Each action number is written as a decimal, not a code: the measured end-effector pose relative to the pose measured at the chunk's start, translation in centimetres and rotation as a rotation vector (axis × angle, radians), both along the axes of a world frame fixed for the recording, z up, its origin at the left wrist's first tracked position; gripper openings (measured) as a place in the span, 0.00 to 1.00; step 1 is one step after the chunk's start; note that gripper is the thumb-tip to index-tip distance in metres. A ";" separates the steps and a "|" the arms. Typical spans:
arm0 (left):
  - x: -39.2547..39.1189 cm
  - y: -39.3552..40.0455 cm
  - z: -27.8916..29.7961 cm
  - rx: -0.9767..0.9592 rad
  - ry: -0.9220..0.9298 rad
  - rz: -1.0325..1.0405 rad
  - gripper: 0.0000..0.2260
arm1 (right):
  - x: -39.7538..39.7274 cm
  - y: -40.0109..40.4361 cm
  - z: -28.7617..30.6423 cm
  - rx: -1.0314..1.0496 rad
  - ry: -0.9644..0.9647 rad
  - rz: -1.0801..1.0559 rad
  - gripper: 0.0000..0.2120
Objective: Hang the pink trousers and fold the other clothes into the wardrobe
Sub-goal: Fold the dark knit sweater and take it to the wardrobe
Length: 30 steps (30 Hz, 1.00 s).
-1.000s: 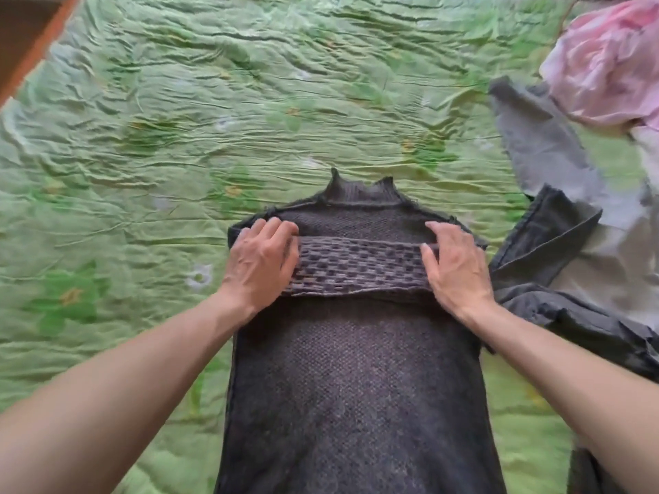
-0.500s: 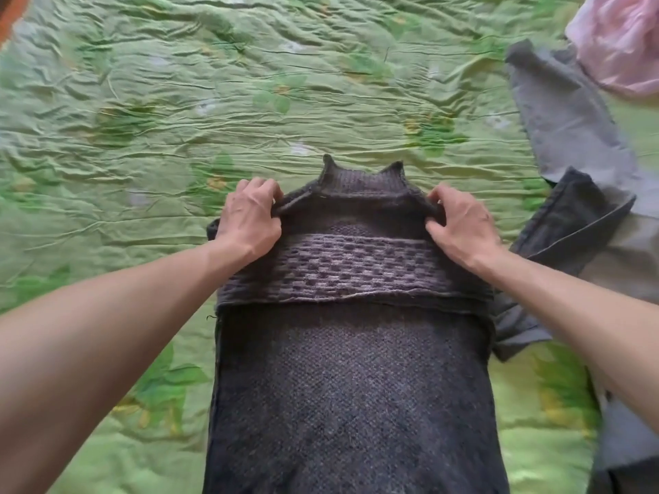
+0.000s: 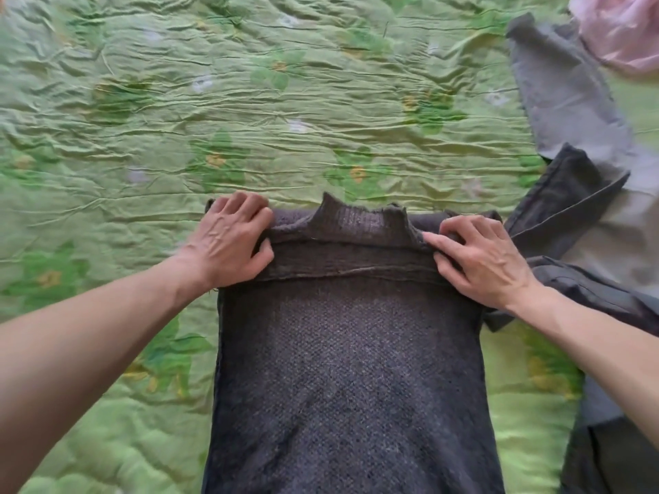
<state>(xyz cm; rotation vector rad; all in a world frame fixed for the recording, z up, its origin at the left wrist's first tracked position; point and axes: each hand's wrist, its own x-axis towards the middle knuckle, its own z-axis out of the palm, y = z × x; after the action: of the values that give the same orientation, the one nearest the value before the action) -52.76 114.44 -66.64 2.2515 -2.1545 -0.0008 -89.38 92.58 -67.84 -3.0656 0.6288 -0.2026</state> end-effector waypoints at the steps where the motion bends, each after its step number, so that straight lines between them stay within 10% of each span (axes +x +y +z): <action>1: -0.5 -0.4 0.1 -0.014 0.041 0.018 0.17 | 0.6 0.4 0.2 0.049 -0.026 -0.009 0.20; 9: -2.6 -0.6 -0.7 0.022 0.015 -0.461 0.14 | 1.5 2.5 -0.1 0.250 0.003 0.111 0.15; 15: -5.2 -0.6 -0.9 -0.157 0.159 -0.116 0.13 | 4.8 3.8 -0.6 0.284 -0.218 -0.246 0.15; 21: -6.1 -0.3 -3.5 0.081 0.113 0.223 0.33 | 3.9 4.7 -2.1 0.145 0.114 -0.377 0.35; 30: -3.4 -2.5 -4.2 0.228 0.069 0.242 0.38 | 4.9 2.1 -3.4 0.232 0.356 -0.444 0.42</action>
<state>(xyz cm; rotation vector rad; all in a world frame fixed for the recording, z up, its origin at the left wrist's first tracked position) -56.14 111.94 -70.88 2.5781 -1.9227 -0.3308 -84.48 94.67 -71.20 -2.7132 1.2452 0.3984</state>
